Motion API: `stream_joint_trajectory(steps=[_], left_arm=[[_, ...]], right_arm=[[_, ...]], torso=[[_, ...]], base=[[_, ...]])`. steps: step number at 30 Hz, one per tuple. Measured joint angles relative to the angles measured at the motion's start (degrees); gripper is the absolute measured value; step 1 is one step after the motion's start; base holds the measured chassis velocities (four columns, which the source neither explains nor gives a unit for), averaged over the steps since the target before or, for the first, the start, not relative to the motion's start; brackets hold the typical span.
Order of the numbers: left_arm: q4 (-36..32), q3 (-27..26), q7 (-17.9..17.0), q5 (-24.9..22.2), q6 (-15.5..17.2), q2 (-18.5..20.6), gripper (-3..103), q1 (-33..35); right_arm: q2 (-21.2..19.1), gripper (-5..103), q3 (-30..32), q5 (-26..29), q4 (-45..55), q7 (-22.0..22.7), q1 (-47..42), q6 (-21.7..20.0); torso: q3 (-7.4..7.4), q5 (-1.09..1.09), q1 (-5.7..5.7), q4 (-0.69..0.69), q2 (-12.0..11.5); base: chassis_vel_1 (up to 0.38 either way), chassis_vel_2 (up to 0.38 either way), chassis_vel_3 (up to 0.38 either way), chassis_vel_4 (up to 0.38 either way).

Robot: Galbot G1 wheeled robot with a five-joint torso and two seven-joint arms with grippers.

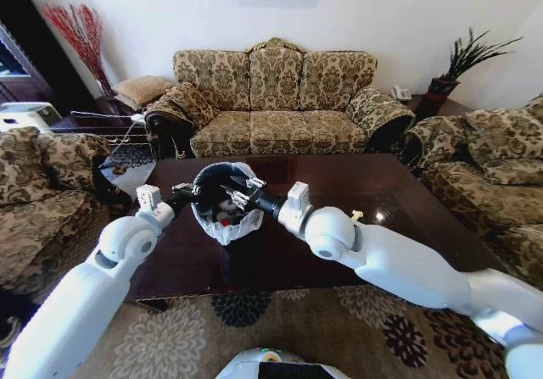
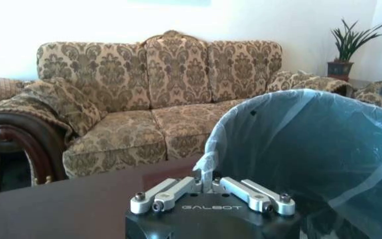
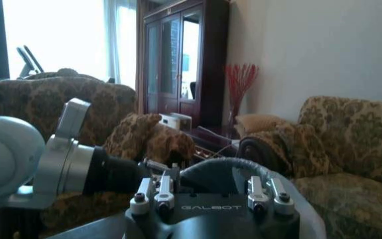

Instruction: Move to the front of the table and place the trash on the table into the trash bin.

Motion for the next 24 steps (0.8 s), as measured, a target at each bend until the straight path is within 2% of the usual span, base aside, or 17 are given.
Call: stream_joint_trajectory(steps=[2, 4, 5, 6, 7, 8, 10, 11, 14, 16, 19, 24], left_arm=[[0.0, -0.38, 0.18, 0.0, 0.0, -0.53, 1, -0.12], [0.0, -0.49, 0.23, 0.0, 0.0, -0.68, 1, -0.17], [0.03, -0.6, 0.33, 0.01, 0.0, -0.8, 1, -0.21], [0.74, -0.68, 0.89, 0.2, -0.06, -1.02, 1, -0.47], [0.74, -0.68, 0.89, 0.2, -0.06, -1.02, 1, -0.47], [1.08, -0.63, 0.99, 0.38, -0.07, -1.15, 1, -0.63], [1.81, 0.1, 1.45, 1.3, -0.22, -1.83, 1, -0.77], [1.81, 0.1, 1.45, 1.3, -0.22, -1.83, 1, -0.77], [2.51, 0.34, 2.16, 3.72, -0.48, -3.25, 1, -0.76], [2.56, 0.25, 2.16, 4.13, -0.55, -3.69, 1, -0.62], [2.32, -0.36, 2.14, 4.87, -0.74, -4.81, 1, 0.66], [1.58, -0.34, 2.07, 4.95, -0.74, -4.99, 1, 0.68]], right_arm=[[-0.01, 61, 0.46, 0.25, -0.04, 0.92, 0.72, 1.26], [-0.07, 61, 0.68, 0.48, -0.06, 1.31, 1.08, 1.62], [-0.25, 67, 1.01, 0.92, -0.12, 1.84, 1.66, 1.95], [-1.46, 78, 1.62, 2.84, -0.63, 3.45, 3.75, 2.36], [-1.46, 78, 1.62, 2.84, -0.63, 3.45, 3.75, 2.36], [-2.31, 78, 1.99, 3.41, -0.95, 3.94, 4.63, 2.49], [-5.01, 89, 4.81, 3.9, -1.31, 4.54, 5.01, 2.59], [-5.01, 89, 4.81, 3.9, -1.31, 4.54, 5.01, 2.59], [-8.66, 99, 8.89, 3.03, -0.74, 7.19, 1.65, 2.76], [-9.99, 99, 10.05, 2.28, -0.39, 7.91, 0.04, 2.78], [-13.93, 100, 14.62, -0.11, 0.31, 9.96, -6.98, 2.84], [-15.32, 100, 20.84, -1.15, 0.47, 11.75, -15.35, 2.89]], torso=[[0.0, 0.0, 0.0, 0.0, 0.0], [0.0, 0.0, 0.0, 0.0, 0.0], [0.0, 0.01, 0.0, 0.0, 0.0], [0.0, 0.0, 0.0, 0.0, 0.0], [0.0, 0.0, 0.0, 0.0, 0.0], [0.0, -0.01, 0.0, 0.0, 0.0], [0.0, 0.0, 0.0, 0.01, 0.0], [0.0, 0.0, 0.0, 0.01, 0.0], [0.0, 0.03, 0.0, -0.02, 0.0], [0.0, 0.05, 0.0, -0.02, 0.0], [0.0, 0.0, 0.0, -0.01, 0.0], [0.0, 0.02, 0.0, -0.01, 0.0]], base=[[0.0, 0.0, 0.0, 0.0], [0.0, 0.0, 0.0, 0.0], [0.0, 0.0, 0.0, 0.0], [0.0, 0.0, 0.0, 0.0], [0.0, 0.0, 0.0, 0.0], [0.0, 0.0, 0.0, 0.0], [0.0, 0.0, 0.0, 0.0], [0.0, 0.0, 0.0, 0.0], [0.0, 0.0, 0.0, 0.0], [0.0, 0.0, 0.0, 0.0], [0.0, 0.0, 0.0, 0.0], [0.0, 0.0, 0.0, 0.0]])
